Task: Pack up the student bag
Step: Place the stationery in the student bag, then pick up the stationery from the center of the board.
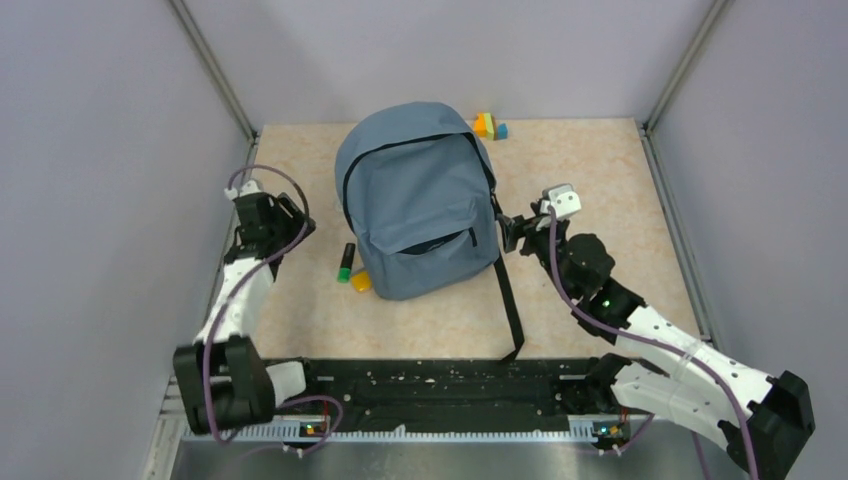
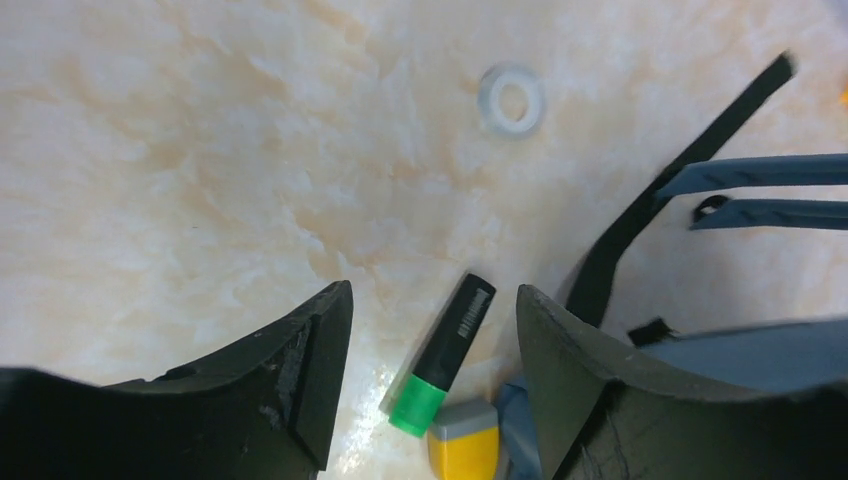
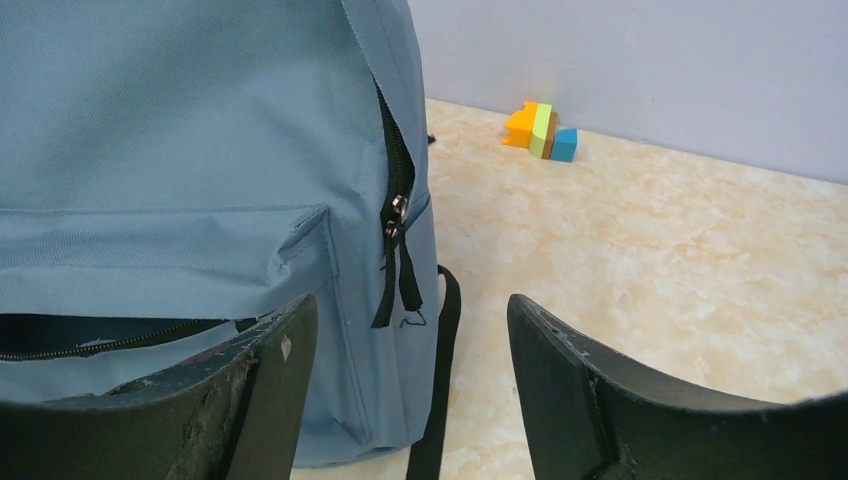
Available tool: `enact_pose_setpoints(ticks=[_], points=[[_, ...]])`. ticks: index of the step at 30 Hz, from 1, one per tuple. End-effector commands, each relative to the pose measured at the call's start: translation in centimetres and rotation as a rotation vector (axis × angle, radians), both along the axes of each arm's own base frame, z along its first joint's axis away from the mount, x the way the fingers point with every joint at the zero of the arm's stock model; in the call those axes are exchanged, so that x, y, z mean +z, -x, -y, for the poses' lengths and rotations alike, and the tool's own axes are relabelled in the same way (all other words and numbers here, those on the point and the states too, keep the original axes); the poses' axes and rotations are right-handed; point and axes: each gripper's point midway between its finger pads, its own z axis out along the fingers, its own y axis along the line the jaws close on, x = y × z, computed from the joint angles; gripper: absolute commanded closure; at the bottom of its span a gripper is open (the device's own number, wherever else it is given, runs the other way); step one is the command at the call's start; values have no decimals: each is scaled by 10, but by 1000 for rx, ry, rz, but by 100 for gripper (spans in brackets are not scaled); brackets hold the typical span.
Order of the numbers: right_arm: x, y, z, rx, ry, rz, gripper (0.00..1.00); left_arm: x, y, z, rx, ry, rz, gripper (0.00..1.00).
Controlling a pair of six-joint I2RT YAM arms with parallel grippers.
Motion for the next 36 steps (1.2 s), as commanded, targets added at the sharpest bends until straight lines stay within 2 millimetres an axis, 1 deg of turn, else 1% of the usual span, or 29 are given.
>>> enact_pose_setpoints(ticks=[1,2,3,4,6,10,14,15,18,23,24,25,26,30,36], points=[[8,-1,6,-23,-31,28,31,-8,-49,9,-84,59,13,35],[7,-1,6,-21,-31,28,31,-17,-57,10,-98,73,-21,36],[6,-1,5,-20,-31,26,31,-30,-66,12,-113,90,-58,37],[5,-2,5,-21,-30,24,31,-31,-77,14,-127,103,-58,38],[3,-2,4,-21,-25,19,31,-41,-93,18,-142,119,-70,39],[-1,-4,1,-13,-19,7,31,-56,-120,16,-144,109,-98,39],[-3,-4,0,-8,-22,1,31,-69,-143,11,-142,69,-150,39],[-4,-4,-1,-8,-22,-2,31,-75,-146,12,-149,58,-178,39],[-5,-4,-1,-7,-24,-4,31,-84,-158,18,-171,-5,-230,39],[-6,-4,-2,-2,-28,-11,31,-96,-169,19,-178,-91,-307,44],[-7,-3,-2,-2,-28,-12,31,-95,-171,20,-184,-100,-312,45],[-6,-3,-2,-2,-28,-11,31,-98,-171,16,-167,-130,-328,45],[-6,-3,-1,-2,-30,-9,31,-99,-171,15,-169,-144,-341,46],[-7,-3,-1,-2,-32,-11,31,-111,-168,19,-194,-195,-401,46],[-6,-2,-1,1,-39,-10,31,-124,-164,18,-202,-237,-476,49]])
